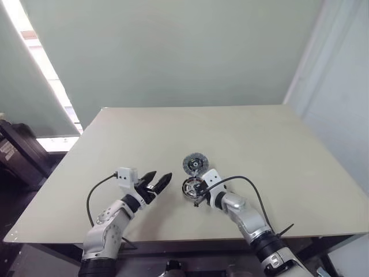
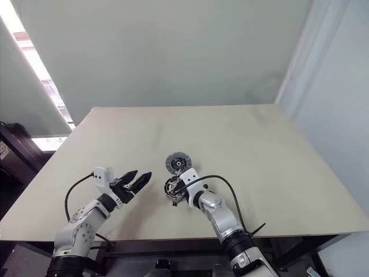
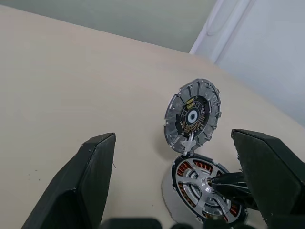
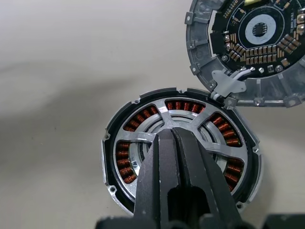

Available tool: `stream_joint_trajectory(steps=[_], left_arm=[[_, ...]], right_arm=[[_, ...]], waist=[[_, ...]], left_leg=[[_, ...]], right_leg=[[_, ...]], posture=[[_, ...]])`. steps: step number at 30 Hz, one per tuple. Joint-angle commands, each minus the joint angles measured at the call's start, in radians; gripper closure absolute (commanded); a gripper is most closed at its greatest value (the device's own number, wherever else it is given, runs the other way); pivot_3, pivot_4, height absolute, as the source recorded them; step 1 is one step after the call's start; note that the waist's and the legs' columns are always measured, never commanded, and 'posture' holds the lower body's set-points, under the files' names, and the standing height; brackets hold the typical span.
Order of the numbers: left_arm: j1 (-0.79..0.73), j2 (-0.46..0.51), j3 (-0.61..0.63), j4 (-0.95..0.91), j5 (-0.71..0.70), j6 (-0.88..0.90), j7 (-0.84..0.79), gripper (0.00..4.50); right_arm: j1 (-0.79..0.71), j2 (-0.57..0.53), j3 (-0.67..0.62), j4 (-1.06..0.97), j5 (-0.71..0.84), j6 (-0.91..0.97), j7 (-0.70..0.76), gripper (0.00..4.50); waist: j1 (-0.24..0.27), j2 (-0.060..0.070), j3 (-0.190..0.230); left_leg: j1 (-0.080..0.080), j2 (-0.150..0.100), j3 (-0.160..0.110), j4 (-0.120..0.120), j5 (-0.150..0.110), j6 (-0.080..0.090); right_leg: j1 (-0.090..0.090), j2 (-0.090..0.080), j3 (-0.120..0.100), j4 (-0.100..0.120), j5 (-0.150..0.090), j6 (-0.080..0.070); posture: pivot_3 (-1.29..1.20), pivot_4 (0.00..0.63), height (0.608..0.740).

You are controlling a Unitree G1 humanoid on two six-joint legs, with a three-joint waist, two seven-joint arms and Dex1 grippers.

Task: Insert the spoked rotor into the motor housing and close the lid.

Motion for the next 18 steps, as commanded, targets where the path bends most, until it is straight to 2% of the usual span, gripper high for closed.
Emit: stream_joint_trajectory(steps=[1, 3, 6, 11, 14, 17, 18], left_arm=[[-0.012, 0.006, 0.013, -0.03, -0.002, -0.017, -0.01, 0.34], [-0.015, 0.008, 0.016, -0.023, -0.002, -0.016, -0.014, 0.34], [-0.015, 0.018, 0.018, -0.012, -0.003, -0.01, -0.028, 0.32], [-0.005, 0.047, 0.014, -0.003, -0.002, 0.012, -0.061, 0.32], [-0.001, 0.058, 0.018, 0.004, -0.002, 0.017, -0.073, 0.32], [-0.001, 0.058, 0.019, 0.006, -0.003, 0.018, -0.074, 0.32], [-0.001, 0.057, 0.018, 0.006, -0.003, 0.018, -0.074, 0.32]], right_arm=[[0.003, 0.009, -0.034, -0.075, 0.038, -0.033, 0.03, 4.5], [0.005, -0.01, -0.023, -0.148, 0.036, 0.004, 0.056, 4.5], [0.012, -0.067, 0.02, -0.281, 0.017, 0.095, 0.115, 3.94], [-0.001, -0.214, 0.134, -0.441, -0.072, 0.206, 0.218, 2.2], [-0.027, -0.321, 0.201, -0.533, -0.082, 0.324, 0.339, 1.17], [-0.046, -0.359, 0.219, -0.571, -0.082, 0.371, 0.373, 0.05], [-0.054, -0.363, 0.222, -0.572, -0.087, 0.377, 0.372, 0.02]], waist=[[-0.001, 0.0, 0.0], [-0.003, 0.0, 0.0], [-0.008, 0.0, 0.0], [-0.011, 0.0, 0.0], [-0.011, 0.0, 0.0], [-0.011, 0.0, 0.0], [-0.011, 0.0, 0.0]], left_leg=[[0.0, 0.0, 0.0, 0.0, 0.0, 0.0], [0.0, 0.0, 0.0, 0.001, 0.0, 0.0], [-0.002, 0.0, 0.0, 0.001, 0.0, 0.0], [-0.002, 0.0, 0.0, 0.0, 0.0, 0.0], [-0.002, 0.0, 0.0, 0.001, 0.0, 0.0], [-0.002, 0.0, 0.0, 0.001, 0.0, 0.0], [-0.002, 0.0, -0.001, 0.001, 0.0, 0.0]], right_leg=[[0.0, 0.0, 0.0, 0.0, 0.0, 0.0], [0.0, 0.0, 0.0, 0.0, 0.0, 0.0], [-0.001, 0.0, 0.0, 0.0, 0.0, 0.0], [-0.002, 0.0, 0.0, 0.0, 0.0, 0.0], [-0.001, 0.0, 0.0, 0.0, 0.0, 0.0], [-0.001, 0.0, 0.0, 0.0, 0.0, 0.0], [-0.001, 0.0, -0.001, 0.0, 0.0, 0.0]], posture=[[0.0, 0.0, 0.74], [0.0, 0.0, 0.74], [0.0, 0.0, 0.74], [0.0, 0.0, 0.74], [0.0, 0.0, 0.74], [0.0, 0.0, 0.74], [0.0, 0.0, 0.74]])
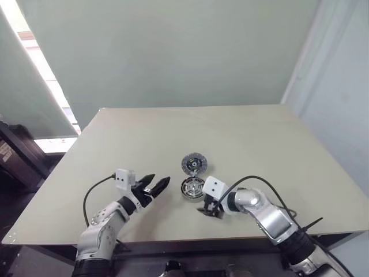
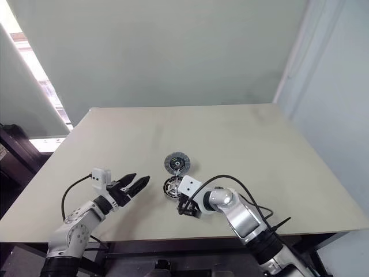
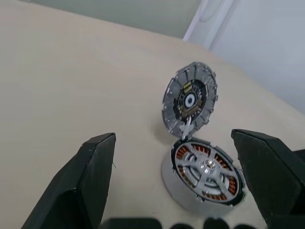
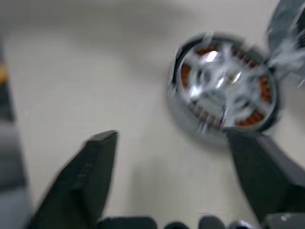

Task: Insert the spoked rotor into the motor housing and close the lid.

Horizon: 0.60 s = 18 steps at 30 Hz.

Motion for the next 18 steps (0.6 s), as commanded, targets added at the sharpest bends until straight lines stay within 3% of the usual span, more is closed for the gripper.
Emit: stream_joint_trajectory(steps=[1, 18], left_arm=[[-0.014, 0.006, 0.01, -0.016, -0.002, -0.005, -0.009, 0.32], [0.02, 0.011, -0.036, -0.017, 0.057, -0.022, -0.036, 0.32]], right_arm=[[-0.053, -0.001, 0.005, -0.058, -0.019, 0.028, 0.01, 0.02], [-0.287, 0.014, 0.213, 0.131, -0.136, 0.063, 0.145, 0.02]], waist=[[-0.001, 0.0, 0.0], [0.0, 0.0, 0.0]], left_leg=[[0.0, 0.001, 0.0, 0.0, 0.0, 0.0], [-0.001, 0.001, -0.002, 0.0, 0.0, 0.0]], right_leg=[[0.0, 0.0, 0.0, 0.0, 0.0, 0.0], [-0.001, 0.0, -0.002, 0.0, 0.0, 0.0]], posture=[[0.0, 0.0, 0.74], [0.0, 0.0, 0.74]])
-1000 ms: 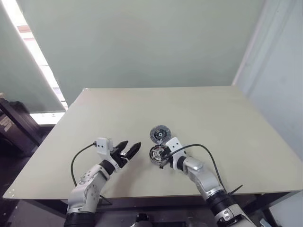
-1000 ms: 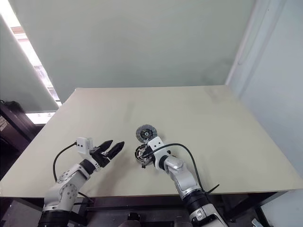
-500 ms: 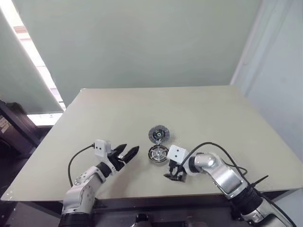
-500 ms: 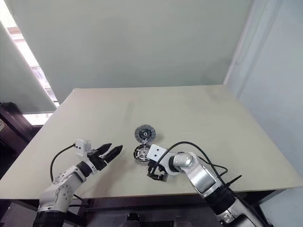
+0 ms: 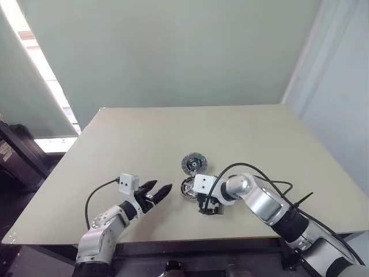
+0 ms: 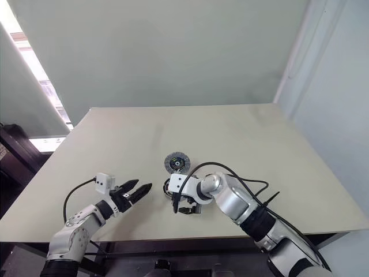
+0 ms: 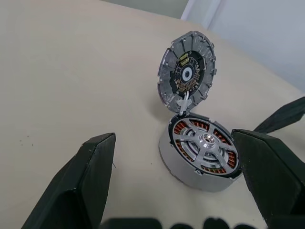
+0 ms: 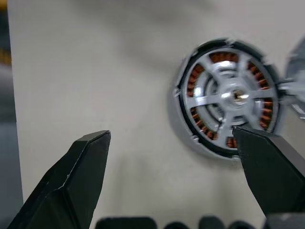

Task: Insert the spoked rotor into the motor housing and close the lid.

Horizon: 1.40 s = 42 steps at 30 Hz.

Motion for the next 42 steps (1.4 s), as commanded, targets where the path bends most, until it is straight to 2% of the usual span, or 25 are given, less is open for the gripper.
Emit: stream_joint_trajectory(steps=[1, 17, 20, 29, 31, 42], left_arm=[[0.003, -0.003, -0.003, -0.025, 0.009, -0.02, -0.006, 0.32], [0.045, 0.07, -0.059, -0.048, 0.052, -0.008, -0.097, 0.32], [0.051, 0.084, -0.072, -0.055, 0.063, -0.006, -0.107, 0.32], [0.057, 0.088, -0.082, -0.083, 0.067, 0.011, -0.1, 0.32], [0.057, 0.088, -0.084, -0.088, 0.067, 0.016, -0.098, 0.32], [0.06, 0.082, -0.09, -0.115, 0.066, 0.04, -0.084, 0.32]], right_arm=[[-0.045, 0.026, 0.035, 0.053, -0.042, -0.022, 0.01, 0.02], [-0.057, 0.131, 0.025, 0.264, -0.104, -0.148, -0.029, 0.02], [-0.053, 0.138, 0.025, 0.278, -0.116, -0.16, -0.036, 0.63], [-0.039, 0.154, 0.017, 0.288, -0.151, -0.171, -0.045, 3.85], [-0.038, 0.157, 0.013, 0.289, -0.156, -0.172, -0.045, 4.38], [-0.028, 0.169, -0.036, 0.246, -0.132, -0.141, -0.035, 4.41]], waist=[[0.0, 0.0, 0.0], [-0.008, 0.0, 0.0], [-0.007, 0.0, 0.0], [-0.007, 0.0, 0.0], [-0.007, 0.0, 0.0], [-0.007, 0.0, 0.0]], left_leg=[[0.0, 0.0, 0.0, 0.0, 0.0, 0.0], [0.005, 0.002, 0.0, 0.0, 0.001, -0.002], [0.008, 0.002, 0.002, 0.0, 0.002, -0.003], [0.009, 0.002, 0.002, -0.001, 0.002, -0.004], [0.008, 0.002, 0.001, -0.001, 0.002, -0.004], [0.008, 0.002, 0.001, -0.001, 0.002, -0.004]], right_leg=[[0.0, 0.0, 0.0, 0.0, 0.0, 0.0], [0.001, 0.001, 0.0, 0.003, 0.001, -0.002], [0.002, 0.001, 0.0, 0.009, 0.0, -0.004], [0.001, 0.001, 0.001, 0.01, 0.0, -0.003], [0.0, 0.001, 0.001, 0.01, 0.0, -0.003], [0.0, 0.001, 0.0, 0.01, 0.0, -0.004]], posture=[[0.0, 0.0, 0.74], [0.0, 0.0, 0.74], [0.0, 0.0, 0.74], [0.0, 0.0, 0.74], [0.0, 0.0, 0.74], [0.0, 0.0, 0.74]])
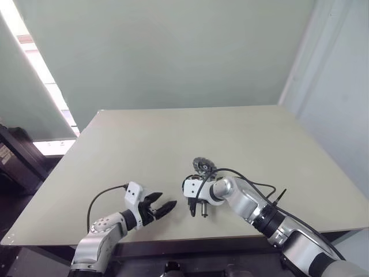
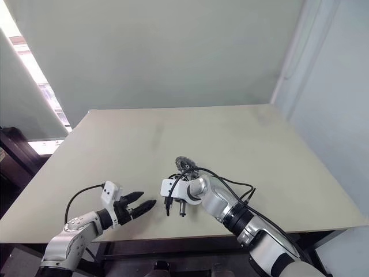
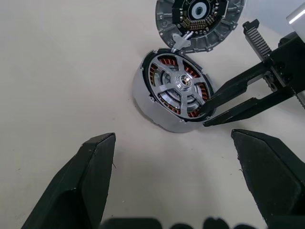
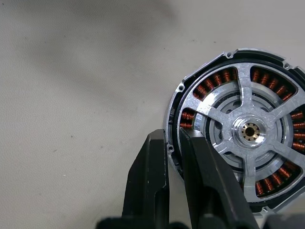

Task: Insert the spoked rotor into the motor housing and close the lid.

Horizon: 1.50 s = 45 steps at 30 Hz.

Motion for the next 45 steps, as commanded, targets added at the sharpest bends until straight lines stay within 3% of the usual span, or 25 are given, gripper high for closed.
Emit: stream_joint_trajectory(steps=[1, 15, 25, 29, 36, 45], left_arm=[[-0.005, 0.002, 0.0, -0.051, -0.002, -0.001, 0.004, 0.32], [0.005, 0.022, 0.01, -0.056, 0.005, -0.025, -0.024, 0.32], [0.015, 0.018, 0.004, -0.056, 0.013, -0.055, -0.041, 0.32], [0.02, 0.019, -0.004, -0.056, 0.02, -0.062, -0.041, 0.32], [0.014, 0.024, -0.009, -0.052, 0.031, -0.061, -0.047, 0.32], [0.016, 0.025, -0.015, -0.055, 0.039, -0.065, -0.048, 0.32]], right_arm=[[0.006, 0.016, -0.048, -0.06, 0.032, 0.049, 0.016, 4.41], [0.084, 0.108, -0.096, -0.484, 0.18, 0.613, -0.004, 4.41], [0.047, 0.026, -0.009, -0.457, 0.18, 0.491, -0.083, 4.41], [0.028, -0.045, 0.027, -0.438, 0.167, 0.402, -0.074, 3.55], [0.018, -0.076, 0.05, -0.394, 0.143, 0.27, -0.073, 1.11], [0.021, -0.059, 0.082, -0.275, 0.086, 0.158, -0.083, 1.11]], waist=[[0.0, 0.0, 0.0], [0.002, 0.001, 0.001], [0.001, 0.001, 0.001], [0.001, 0.001, 0.001], [0.0, 0.001, 0.001], [0.001, 0.001, 0.001]], left_leg=[[0.0, 0.0, 0.0, 0.0, 0.0, 0.0], [-0.004, 0.0, -0.002, 0.0, 0.0, 0.0], [-0.006, -0.001, -0.003, 0.0, 0.0, -0.001], [-0.007, 0.0, -0.003, 0.0, 0.0, -0.001], [-0.008, 0.0, -0.003, 0.0, 0.0, 0.0], [-0.008, 0.0, -0.003, 0.0, 0.0, 0.0]], right_leg=[[0.0, 0.0, 0.0, 0.0, 0.0, 0.0], [-0.004, 0.0, -0.002, 0.0, 0.0, 0.0], [-0.005, -0.002, -0.003, -0.001, 0.0, 0.0], [-0.005, -0.002, -0.004, -0.001, 0.0, 0.0], [-0.006, -0.002, -0.004, -0.002, 0.0, 0.0], [-0.006, -0.002, -0.004, -0.002, 0.0, 0.0]], posture=[[0.0, 0.0, 0.74], [0.0, 0.0, 0.74], [0.0, 0.0, 0.74], [0.0, 0.0, 0.74], [0.0, 0.0, 0.74], [0.0, 0.0, 0.74]])
